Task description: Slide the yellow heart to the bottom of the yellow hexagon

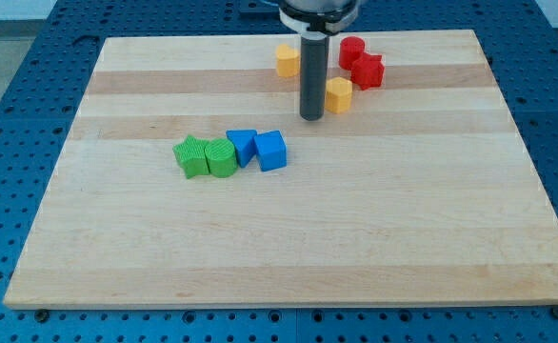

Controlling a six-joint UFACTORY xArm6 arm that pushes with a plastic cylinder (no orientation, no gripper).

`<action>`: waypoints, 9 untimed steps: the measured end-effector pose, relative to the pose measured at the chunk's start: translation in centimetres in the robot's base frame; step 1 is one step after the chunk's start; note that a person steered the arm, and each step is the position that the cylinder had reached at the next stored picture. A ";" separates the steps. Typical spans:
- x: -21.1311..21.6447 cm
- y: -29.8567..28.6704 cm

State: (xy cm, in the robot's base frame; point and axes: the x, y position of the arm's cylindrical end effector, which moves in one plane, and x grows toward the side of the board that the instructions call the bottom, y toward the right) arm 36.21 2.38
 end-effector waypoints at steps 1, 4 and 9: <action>-1.9 1.0; -2.2 2.9; -14.4 -7.6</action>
State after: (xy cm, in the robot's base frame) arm 21.83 -5.21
